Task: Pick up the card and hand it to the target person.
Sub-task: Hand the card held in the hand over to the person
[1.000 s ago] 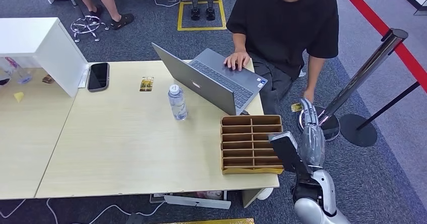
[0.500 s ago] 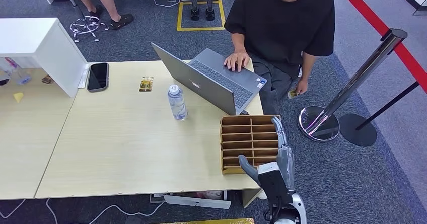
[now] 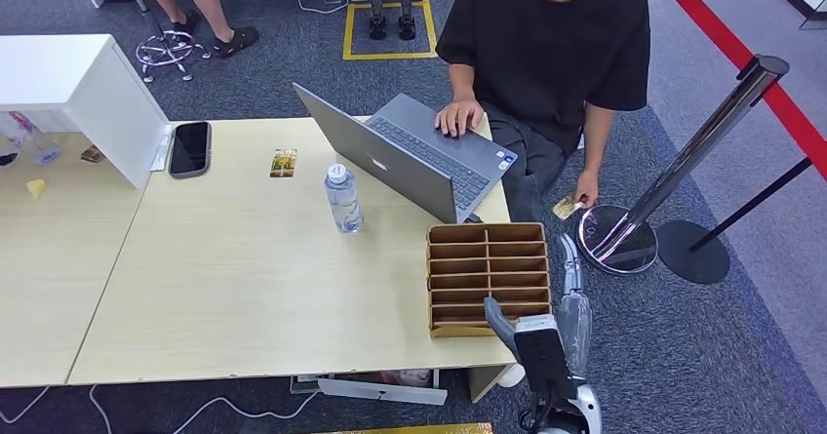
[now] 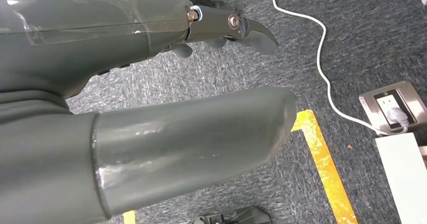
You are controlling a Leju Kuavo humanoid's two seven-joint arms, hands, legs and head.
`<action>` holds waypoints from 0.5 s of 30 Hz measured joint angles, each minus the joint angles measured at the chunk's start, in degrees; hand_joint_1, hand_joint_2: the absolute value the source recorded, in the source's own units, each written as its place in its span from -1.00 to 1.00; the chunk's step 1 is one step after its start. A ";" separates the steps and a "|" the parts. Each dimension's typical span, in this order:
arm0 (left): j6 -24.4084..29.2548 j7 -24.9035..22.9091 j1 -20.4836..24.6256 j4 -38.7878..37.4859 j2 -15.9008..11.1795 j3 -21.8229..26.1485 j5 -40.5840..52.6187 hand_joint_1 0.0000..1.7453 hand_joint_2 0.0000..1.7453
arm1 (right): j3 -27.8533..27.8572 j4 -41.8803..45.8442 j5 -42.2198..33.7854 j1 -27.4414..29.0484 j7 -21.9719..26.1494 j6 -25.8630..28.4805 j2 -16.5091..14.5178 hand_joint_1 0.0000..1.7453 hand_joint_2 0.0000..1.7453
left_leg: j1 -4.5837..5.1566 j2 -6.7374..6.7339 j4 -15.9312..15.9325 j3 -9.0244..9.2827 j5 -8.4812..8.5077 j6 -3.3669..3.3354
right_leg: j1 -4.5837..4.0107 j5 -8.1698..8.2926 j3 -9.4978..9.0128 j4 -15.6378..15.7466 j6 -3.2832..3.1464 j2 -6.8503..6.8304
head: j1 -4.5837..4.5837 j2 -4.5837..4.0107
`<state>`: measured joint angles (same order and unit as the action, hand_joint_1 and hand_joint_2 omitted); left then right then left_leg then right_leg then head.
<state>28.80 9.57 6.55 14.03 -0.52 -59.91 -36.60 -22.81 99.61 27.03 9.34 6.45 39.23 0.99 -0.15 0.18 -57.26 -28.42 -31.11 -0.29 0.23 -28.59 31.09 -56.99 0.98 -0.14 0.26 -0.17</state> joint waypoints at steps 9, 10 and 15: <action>0.03 0.08 -0.25 0.00 0.00 0.00 -0.52 -1.00 -1.00 | 2.11 -0.32 1.77 0.42 -1.01 0.00 -1.64 -1.00 1.00 | 0.00 0.00 0.00 0.00 0.00 0.00 | 0.00 0.00 0.00 0.00 0.00 0.00 | 0.01 0.00; 0.03 0.04 -0.26 0.00 0.00 0.00 -0.56 -1.00 -1.00 | 2.30 -0.44 1.52 0.49 -1.02 0.00 -1.76 -1.00 1.00 | 0.00 0.00 0.00 0.00 0.00 0.00 | 0.00 0.00 0.00 0.00 0.00 0.00 | 0.02 0.00; 0.03 -0.20 -0.26 0.00 0.00 0.00 -0.72 -1.00 -1.00 | 2.90 -1.09 1.04 0.74 -1.18 0.00 -2.03 -1.00 1.00 | 0.00 0.00 0.00 0.00 0.00 0.00 | 0.00 0.00 0.00 0.00 0.00 0.00 | 0.01 0.00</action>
<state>28.82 9.37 6.29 14.03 -0.52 -59.91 -37.33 -19.92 98.52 28.08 10.08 5.27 39.23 -1.04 -0.14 0.18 -57.26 -28.42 -31.11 -0.29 0.23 -28.59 31.08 -56.99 0.98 -0.13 0.27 -0.17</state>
